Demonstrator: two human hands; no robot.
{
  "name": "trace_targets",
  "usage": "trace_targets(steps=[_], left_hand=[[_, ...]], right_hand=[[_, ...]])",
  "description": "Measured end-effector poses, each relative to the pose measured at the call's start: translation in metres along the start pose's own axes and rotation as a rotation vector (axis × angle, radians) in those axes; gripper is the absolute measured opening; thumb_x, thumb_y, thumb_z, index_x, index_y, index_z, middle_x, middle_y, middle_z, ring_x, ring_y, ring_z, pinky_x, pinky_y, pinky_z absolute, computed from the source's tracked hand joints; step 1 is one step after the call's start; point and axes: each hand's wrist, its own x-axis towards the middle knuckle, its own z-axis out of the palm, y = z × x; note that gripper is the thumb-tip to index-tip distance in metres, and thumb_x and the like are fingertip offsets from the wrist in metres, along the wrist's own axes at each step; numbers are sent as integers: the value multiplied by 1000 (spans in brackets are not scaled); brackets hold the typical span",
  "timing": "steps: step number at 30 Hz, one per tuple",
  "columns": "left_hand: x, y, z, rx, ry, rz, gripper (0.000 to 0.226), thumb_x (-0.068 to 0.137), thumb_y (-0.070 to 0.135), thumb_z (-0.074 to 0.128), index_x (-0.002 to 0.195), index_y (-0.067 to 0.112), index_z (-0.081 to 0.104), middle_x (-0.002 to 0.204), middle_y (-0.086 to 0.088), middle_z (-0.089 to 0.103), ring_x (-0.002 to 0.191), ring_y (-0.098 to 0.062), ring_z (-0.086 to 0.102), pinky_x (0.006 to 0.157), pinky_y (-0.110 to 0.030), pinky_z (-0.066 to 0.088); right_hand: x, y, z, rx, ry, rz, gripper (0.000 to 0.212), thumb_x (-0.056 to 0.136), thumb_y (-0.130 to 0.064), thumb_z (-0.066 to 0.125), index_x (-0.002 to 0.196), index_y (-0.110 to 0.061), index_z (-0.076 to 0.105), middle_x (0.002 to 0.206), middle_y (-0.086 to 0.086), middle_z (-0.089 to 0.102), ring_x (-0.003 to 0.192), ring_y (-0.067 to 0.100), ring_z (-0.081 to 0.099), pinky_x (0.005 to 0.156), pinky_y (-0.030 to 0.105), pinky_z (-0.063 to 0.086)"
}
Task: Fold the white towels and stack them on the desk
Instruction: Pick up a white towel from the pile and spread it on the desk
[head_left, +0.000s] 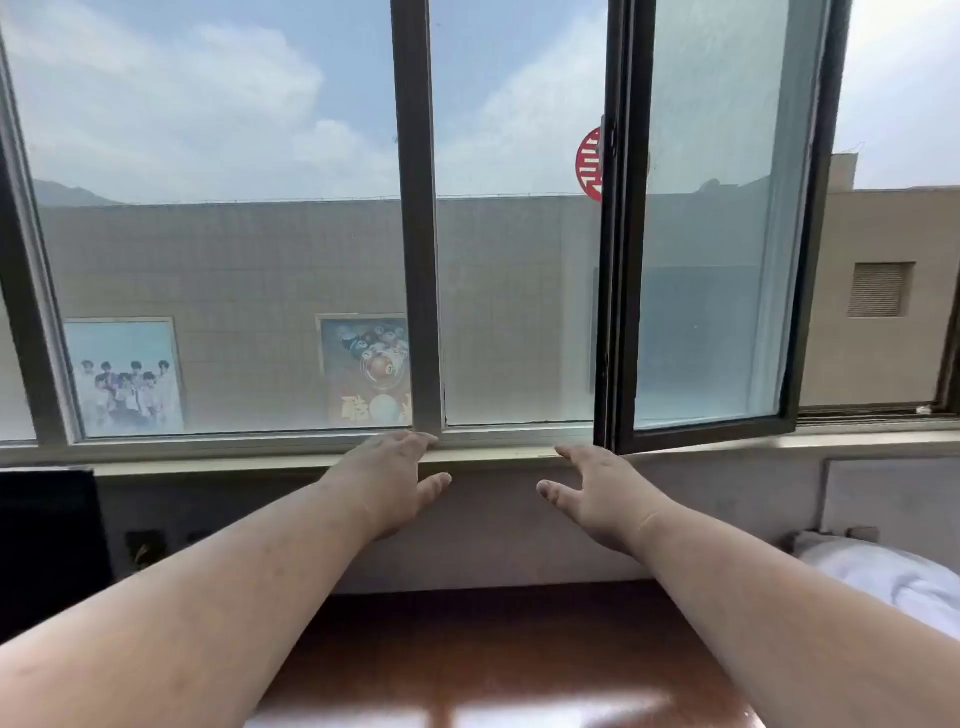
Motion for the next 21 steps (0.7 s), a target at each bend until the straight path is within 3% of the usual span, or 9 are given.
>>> trace_targets(steps=[11, 17, 21], left_hand=[[23, 41, 34, -50, -13, 94, 66, 94, 65, 38, 150, 30, 30, 156, 5, 32, 144, -15, 27, 118, -36, 24], [37, 83, 91, -89, -99, 169, 67, 93, 64, 42, 150, 32, 31, 155, 4, 33, 142, -17, 30, 116, -39, 28], [40, 120, 138, -121, -184, 217, 69, 91, 64, 45, 150, 31, 31, 154, 1, 35, 141, -20, 32, 115, -38, 27]], right_hand=[[4, 38, 6, -11, 77, 65, 70, 95, -53, 55, 154, -23, 33, 159, 1, 32, 148, 19, 23, 121, 34, 18], [-21, 96, 14, -70, 71, 170, 73, 97, -49, 56, 155, -14, 29, 161, 7, 30, 150, 16, 18, 121, 27, 9], [-57, 151, 16, -78, 72, 312, 75, 97, -48, 55, 156, -10, 27, 161, 9, 29, 150, 19, 20, 119, 28, 12]])
